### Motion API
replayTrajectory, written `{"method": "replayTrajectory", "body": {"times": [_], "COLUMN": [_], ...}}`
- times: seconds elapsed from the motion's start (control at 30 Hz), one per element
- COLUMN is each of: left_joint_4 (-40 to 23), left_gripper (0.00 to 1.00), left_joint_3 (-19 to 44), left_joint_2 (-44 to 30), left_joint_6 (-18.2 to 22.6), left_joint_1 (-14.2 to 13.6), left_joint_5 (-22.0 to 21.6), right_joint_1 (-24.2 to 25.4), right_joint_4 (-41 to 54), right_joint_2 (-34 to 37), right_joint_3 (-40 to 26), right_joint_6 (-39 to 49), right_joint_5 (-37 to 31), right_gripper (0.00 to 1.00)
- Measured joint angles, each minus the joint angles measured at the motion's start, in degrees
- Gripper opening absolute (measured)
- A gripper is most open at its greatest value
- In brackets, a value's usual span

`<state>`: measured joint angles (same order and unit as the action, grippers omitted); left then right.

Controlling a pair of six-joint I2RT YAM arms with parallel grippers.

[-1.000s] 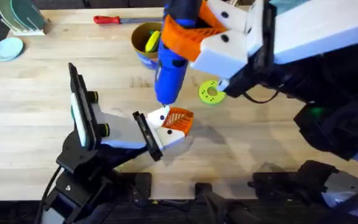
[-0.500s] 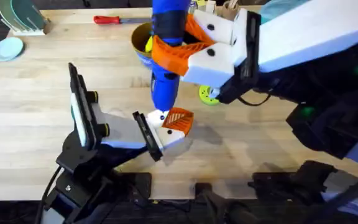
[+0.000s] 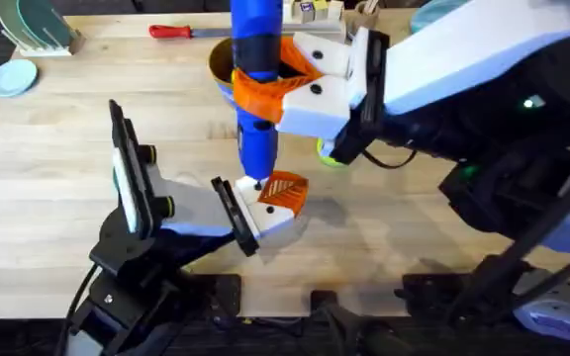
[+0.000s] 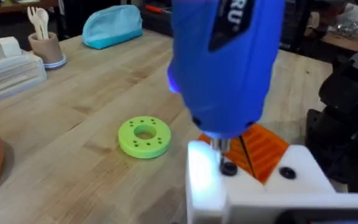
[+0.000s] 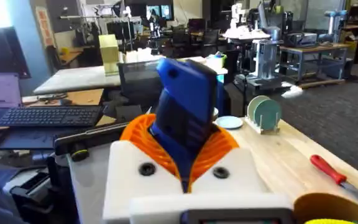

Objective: Pick up the gripper from the table and insert it into the empty holder that is missing its gripper. Then pick up a screw, insert it into the mounting hole, and use the screwdriver to tighten it. Finally, clean up the table by picking up the vegetable and placing it into the bucket.

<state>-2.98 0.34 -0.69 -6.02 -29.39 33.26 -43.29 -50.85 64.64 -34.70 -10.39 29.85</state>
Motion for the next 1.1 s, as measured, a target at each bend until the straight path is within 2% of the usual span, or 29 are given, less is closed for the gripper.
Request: {"method": "replayTrajectory", "body": {"times": [0.4,1.1], "left_joint_4": [0.0,0.0], "left_gripper": [0.005,0.005], "left_joint_3": [0.0,0.0], "left_joint_2": [0.0,0.0], "left_joint_6": [0.0,0.0], "left_joint_1": [0.0,0.0], "left_joint_5": [0.0,0.0], "right_joint_1": [0.0,0.0], "right_joint_4": [-3.1,0.6], "right_joint_2": [0.0,0.0], "right_joint_3": [0.0,0.0], "right_joint_6": [-1.2,-1.4], "right_joint_5": [0.0,0.0], "right_gripper": [0.018,0.018]}}
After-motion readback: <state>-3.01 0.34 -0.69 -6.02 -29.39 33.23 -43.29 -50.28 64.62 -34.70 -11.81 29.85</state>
